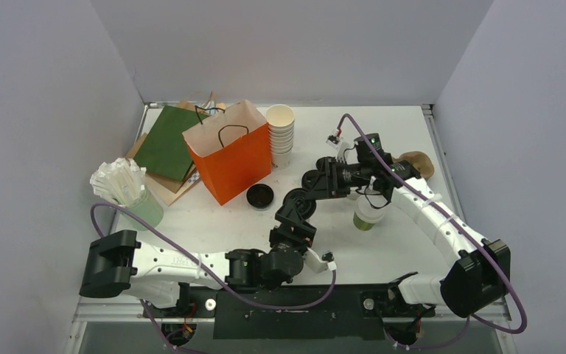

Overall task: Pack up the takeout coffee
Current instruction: Close the cup lid on the coffee cup.

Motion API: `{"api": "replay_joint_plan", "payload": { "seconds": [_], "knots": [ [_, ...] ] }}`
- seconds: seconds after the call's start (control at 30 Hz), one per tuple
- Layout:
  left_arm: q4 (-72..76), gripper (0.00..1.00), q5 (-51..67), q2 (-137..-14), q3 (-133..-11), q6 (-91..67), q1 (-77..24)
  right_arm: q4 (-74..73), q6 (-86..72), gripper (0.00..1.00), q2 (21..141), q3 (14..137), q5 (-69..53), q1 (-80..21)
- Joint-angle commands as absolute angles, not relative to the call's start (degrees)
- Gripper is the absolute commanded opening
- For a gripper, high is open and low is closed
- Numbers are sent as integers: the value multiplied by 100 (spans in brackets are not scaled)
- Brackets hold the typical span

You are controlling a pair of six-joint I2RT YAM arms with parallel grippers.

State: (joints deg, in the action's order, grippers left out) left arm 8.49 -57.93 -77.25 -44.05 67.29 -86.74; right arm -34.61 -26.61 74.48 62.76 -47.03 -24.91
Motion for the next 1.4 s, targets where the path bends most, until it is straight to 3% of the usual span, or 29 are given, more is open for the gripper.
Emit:
{"api": "replay_joint_plan", "payload": {
  "seconds": [0.0, 0.27, 0.47, 0.63, 0.9, 1.13, 1.37],
  "knots": [
    [550, 79, -5731, -7368, -4606, 6162, -8793, -2879, -2847, 24, 7220, 6230, -5100, -2269],
    [-1041, 82, -5017, -6588, -5221, 4427, -8917, -2651, -2926, 24, 7286, 6117, -5187, -2190],
    [-1173, 85, -4247, -5484, -5391, 2533, -8755, -2481, -2976, 24, 7214, 5972, -5301, -2194],
    [-1407, 80, -3082, -4801, -5427, 325, -7623, -2430, -2961, 24, 7154, 5803, -5338, -2244],
    [-1931, 81, -1145, -5184, -5308, -1077, -5667, -2260, -2934, 23, 7098, 5475, -5118, -2560],
    [-1203, 64, 591, -5134, -4724, -2412, -4253, -2118, -2933, 23, 7170, 5371, -4900, -2779],
    [-385, 51, 1536, -5145, -4046, -3203, -3758, -1909, -2871, 22, 7291, 5290, -4852, -2823]
  ]
}}
